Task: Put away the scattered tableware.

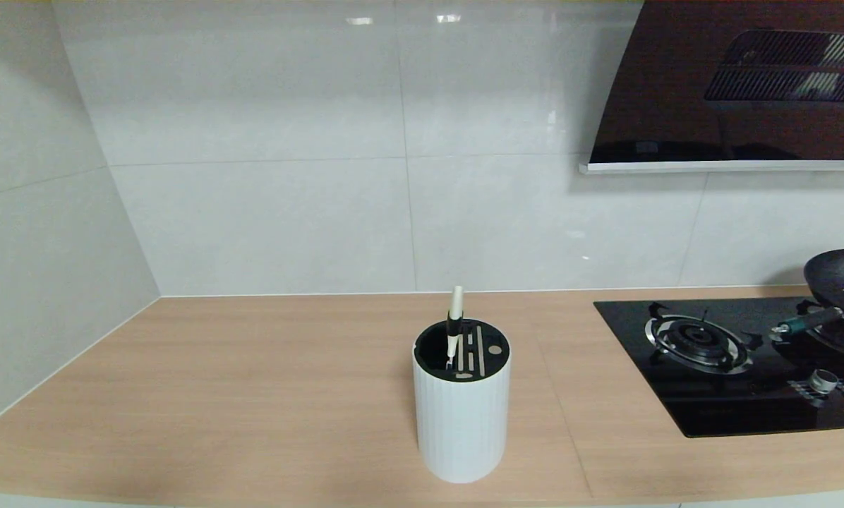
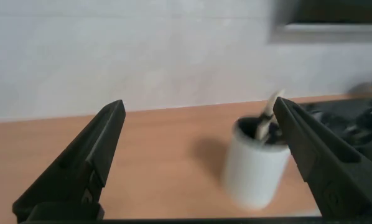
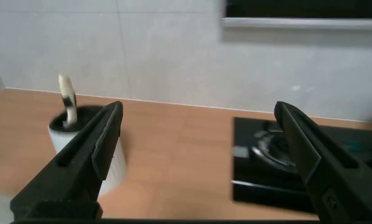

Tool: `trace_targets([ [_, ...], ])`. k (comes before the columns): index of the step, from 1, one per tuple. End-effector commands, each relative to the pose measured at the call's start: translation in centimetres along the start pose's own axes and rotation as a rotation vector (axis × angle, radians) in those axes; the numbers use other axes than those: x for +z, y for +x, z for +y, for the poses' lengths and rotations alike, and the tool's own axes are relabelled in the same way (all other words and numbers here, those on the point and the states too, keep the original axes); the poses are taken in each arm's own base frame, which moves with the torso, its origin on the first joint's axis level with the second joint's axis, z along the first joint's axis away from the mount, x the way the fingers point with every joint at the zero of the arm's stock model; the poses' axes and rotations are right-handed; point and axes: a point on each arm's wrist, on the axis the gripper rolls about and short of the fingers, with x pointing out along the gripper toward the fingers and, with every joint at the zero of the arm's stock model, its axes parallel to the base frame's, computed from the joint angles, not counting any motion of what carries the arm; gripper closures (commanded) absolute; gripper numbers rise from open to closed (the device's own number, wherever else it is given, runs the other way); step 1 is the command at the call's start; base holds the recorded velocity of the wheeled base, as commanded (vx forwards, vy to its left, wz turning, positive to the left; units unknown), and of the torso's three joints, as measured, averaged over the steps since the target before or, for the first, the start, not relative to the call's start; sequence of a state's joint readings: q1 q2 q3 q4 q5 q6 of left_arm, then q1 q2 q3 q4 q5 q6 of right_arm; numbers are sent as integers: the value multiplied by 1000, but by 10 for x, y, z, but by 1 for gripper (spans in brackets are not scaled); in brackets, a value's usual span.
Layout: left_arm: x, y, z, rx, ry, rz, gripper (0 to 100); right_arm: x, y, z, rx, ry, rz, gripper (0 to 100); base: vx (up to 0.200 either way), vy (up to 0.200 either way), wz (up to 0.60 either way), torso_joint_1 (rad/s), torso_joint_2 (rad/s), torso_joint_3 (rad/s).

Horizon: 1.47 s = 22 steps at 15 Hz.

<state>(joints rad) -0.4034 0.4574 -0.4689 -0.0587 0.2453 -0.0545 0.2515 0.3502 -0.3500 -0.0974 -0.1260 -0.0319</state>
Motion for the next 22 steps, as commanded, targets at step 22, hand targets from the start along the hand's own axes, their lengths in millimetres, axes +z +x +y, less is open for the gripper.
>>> trace_targets([
  [22, -140, -39, 1, 98, 149, 77, 0, -112, -29, 9, -123, -16, 124, 0, 0, 0, 0, 0, 0, 0],
])
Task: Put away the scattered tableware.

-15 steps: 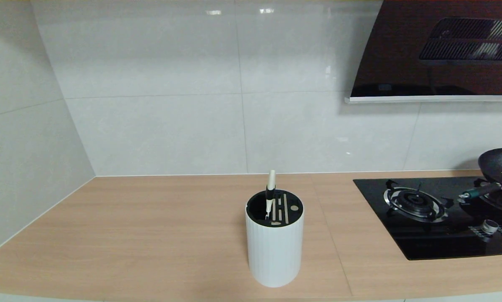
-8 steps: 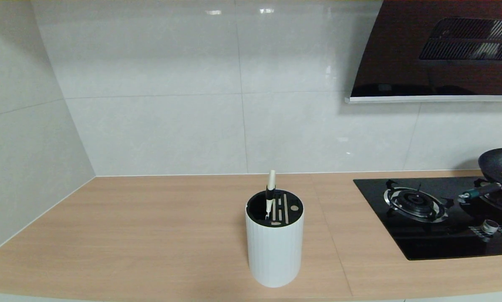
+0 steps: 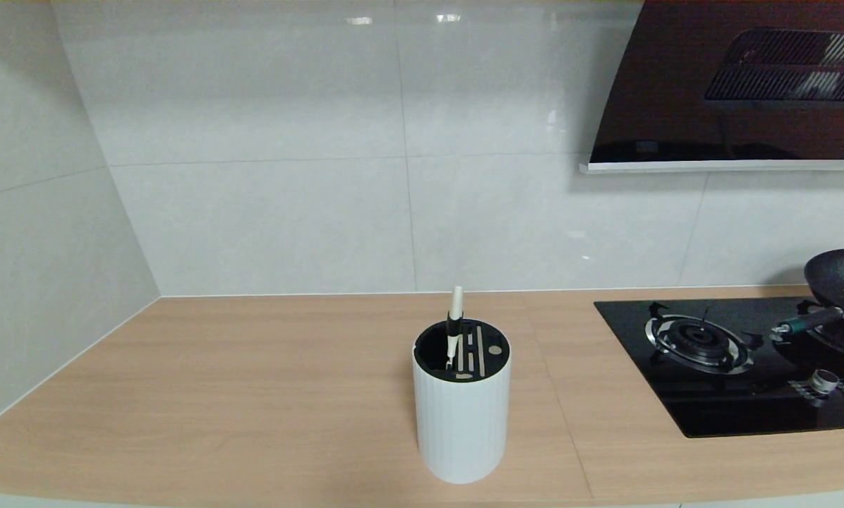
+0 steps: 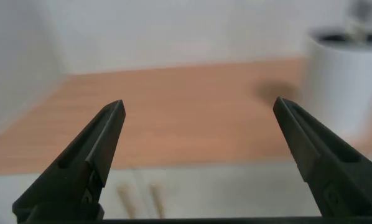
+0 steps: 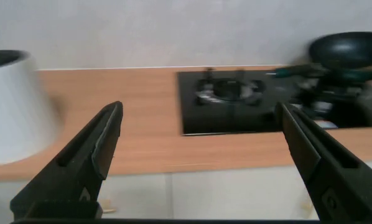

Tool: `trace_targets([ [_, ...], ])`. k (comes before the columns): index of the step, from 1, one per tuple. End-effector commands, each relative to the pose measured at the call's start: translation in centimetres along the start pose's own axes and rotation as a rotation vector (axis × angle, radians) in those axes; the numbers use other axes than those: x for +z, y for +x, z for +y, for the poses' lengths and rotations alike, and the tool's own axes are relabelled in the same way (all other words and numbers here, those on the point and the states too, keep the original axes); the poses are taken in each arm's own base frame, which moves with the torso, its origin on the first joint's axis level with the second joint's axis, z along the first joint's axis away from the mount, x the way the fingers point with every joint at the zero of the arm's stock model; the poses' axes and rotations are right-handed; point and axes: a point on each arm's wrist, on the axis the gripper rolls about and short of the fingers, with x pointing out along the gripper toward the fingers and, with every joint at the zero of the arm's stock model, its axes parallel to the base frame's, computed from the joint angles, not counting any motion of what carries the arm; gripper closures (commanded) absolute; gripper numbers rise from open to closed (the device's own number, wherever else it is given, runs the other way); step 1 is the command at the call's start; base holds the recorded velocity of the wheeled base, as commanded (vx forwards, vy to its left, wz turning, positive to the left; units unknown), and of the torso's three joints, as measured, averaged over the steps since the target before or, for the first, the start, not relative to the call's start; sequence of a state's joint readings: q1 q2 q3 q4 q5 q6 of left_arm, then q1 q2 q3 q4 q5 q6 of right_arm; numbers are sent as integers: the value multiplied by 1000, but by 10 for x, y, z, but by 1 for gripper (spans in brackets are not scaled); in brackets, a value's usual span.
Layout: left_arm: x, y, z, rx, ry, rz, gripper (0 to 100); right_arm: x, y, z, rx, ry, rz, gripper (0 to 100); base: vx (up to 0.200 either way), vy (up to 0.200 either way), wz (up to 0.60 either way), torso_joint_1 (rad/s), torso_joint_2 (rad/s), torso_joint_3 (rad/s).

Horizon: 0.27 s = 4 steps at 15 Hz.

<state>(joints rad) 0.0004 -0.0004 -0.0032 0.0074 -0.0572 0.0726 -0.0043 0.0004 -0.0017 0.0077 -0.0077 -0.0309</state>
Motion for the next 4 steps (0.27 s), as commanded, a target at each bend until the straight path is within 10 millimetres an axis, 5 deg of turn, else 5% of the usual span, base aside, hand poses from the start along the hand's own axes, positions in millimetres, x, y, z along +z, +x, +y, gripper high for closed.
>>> trace_targets([
  [1, -1, 0, 0, -3, -13, 5, 0, 1, 0, 0, 15, -3, -10, 0, 0, 0, 0, 0, 0, 0],
  [4, -1, 0, 0, -3, -36, 4, 0, 1, 0, 0, 18, 0, -7, 0, 0, 0, 0, 0, 0, 0],
])
